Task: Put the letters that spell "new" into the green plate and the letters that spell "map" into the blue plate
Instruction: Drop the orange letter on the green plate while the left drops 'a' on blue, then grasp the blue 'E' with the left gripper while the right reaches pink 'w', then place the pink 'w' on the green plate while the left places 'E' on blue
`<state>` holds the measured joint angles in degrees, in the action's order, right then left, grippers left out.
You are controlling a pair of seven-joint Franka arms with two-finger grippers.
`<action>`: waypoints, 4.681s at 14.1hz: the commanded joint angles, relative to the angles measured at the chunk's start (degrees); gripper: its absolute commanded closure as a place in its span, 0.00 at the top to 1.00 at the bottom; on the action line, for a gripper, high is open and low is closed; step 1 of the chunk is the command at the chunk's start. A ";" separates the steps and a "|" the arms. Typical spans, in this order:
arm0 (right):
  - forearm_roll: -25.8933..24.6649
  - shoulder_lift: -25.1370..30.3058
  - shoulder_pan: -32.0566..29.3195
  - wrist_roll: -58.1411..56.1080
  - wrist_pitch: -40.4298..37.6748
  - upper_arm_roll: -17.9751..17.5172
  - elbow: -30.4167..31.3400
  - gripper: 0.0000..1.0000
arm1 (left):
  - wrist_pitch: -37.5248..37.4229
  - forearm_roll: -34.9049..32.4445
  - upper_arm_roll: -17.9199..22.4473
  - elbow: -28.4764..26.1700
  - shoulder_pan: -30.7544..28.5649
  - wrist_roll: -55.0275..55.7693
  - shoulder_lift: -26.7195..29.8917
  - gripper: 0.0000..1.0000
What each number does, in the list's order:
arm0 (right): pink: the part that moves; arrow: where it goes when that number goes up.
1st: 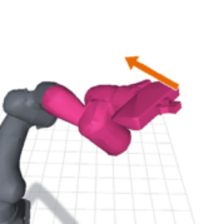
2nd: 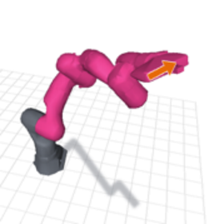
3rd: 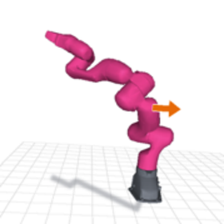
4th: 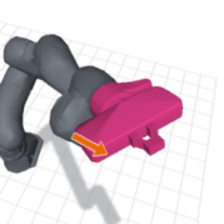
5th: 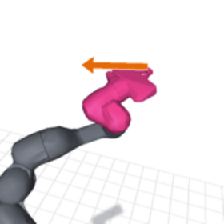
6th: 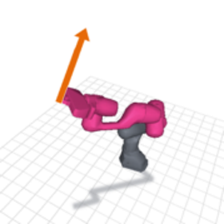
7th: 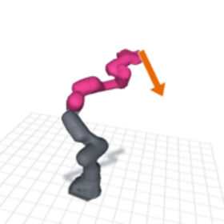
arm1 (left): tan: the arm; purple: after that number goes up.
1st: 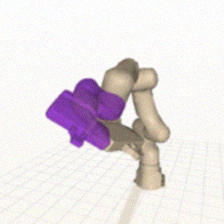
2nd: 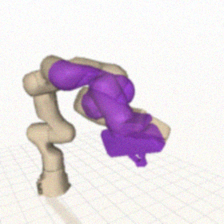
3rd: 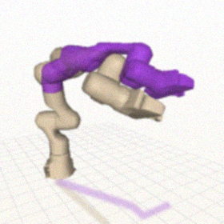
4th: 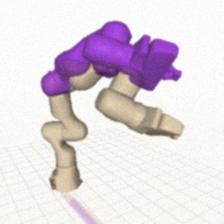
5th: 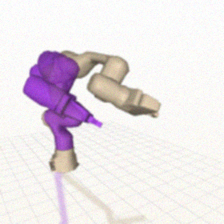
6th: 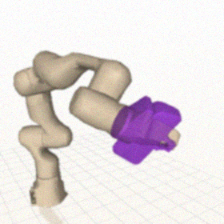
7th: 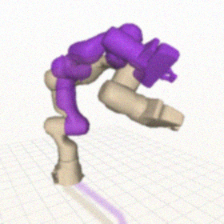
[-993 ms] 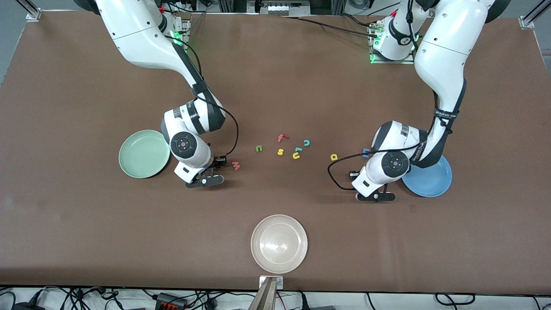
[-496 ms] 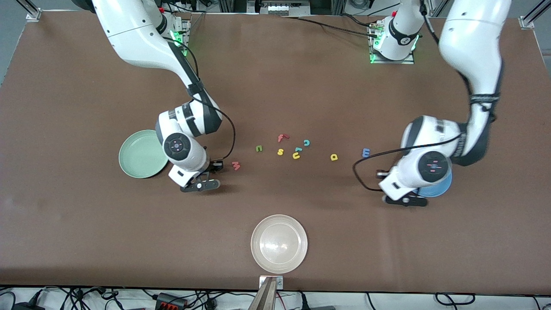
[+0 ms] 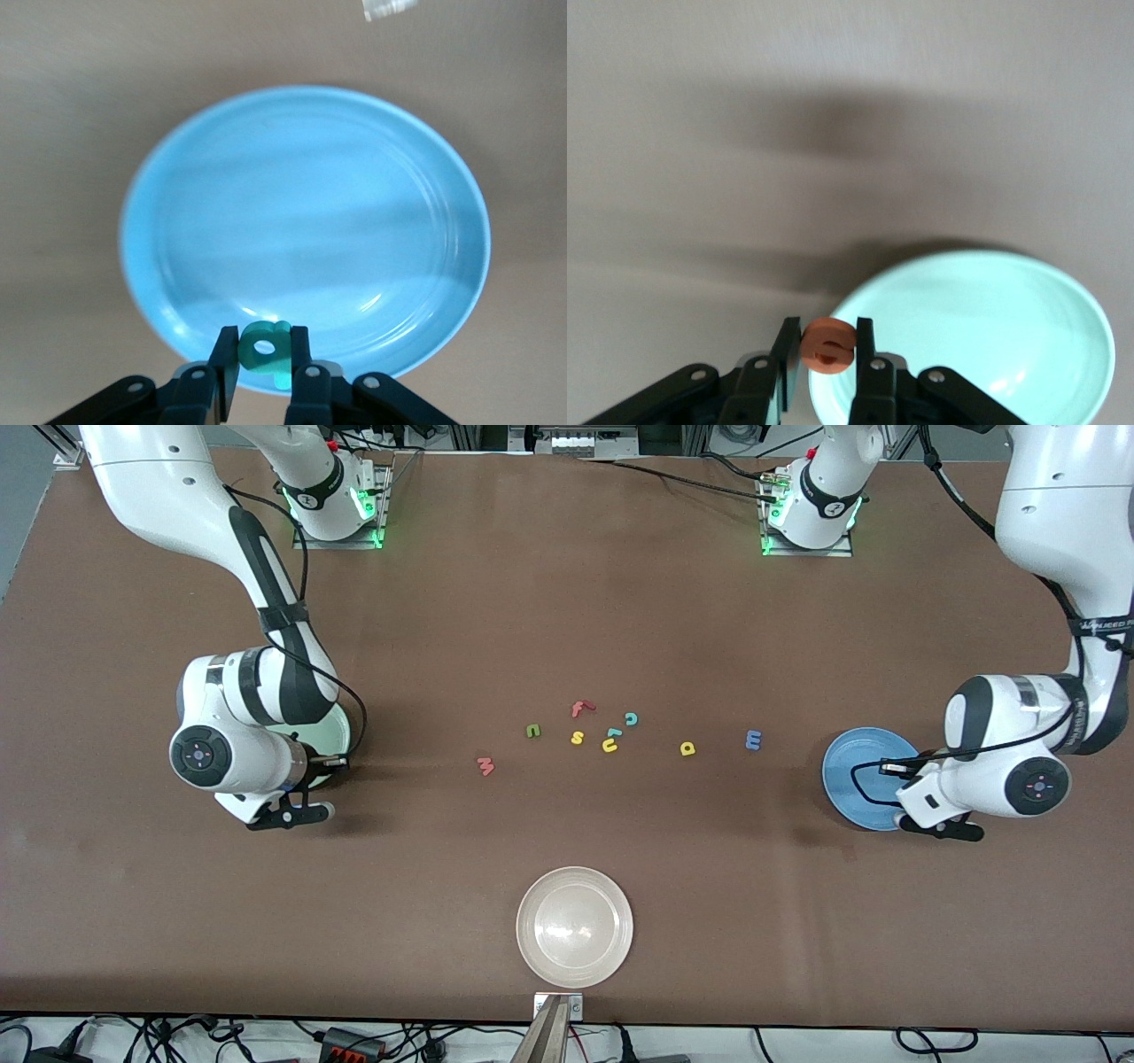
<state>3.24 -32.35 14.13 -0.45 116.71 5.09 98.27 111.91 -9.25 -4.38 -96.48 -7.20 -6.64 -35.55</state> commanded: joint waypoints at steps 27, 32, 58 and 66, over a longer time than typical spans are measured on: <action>2.04 -4.04 1.43 10.65 12.93 1.42 -2.11 1.00 | 13.58 -7.10 -16.98 -16.46 5.44 20.97 2.95 0.61; 0.10 -4.04 1.34 10.99 12.93 2.12 -4.40 1.00 | 14.12 -7.19 -16.89 -16.29 5.44 20.97 2.15 0.54; 1.07 -11.78 24.54 17.50 19.52 1.15 -4.49 0.69 | -2.05 -13.34 -16.80 -1.17 -7.13 9.98 0.04 1.00; 1.07 -11.95 24.63 17.76 19.70 1.15 -5.55 0.60 | -1.80 -8.17 -27.26 0.94 -3.19 18.21 -0.39 1.00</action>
<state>4.20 -43.71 38.46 17.29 136.13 6.13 93.44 109.16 -20.09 -31.49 -96.14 -11.85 8.29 -35.00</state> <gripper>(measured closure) 0.317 0.000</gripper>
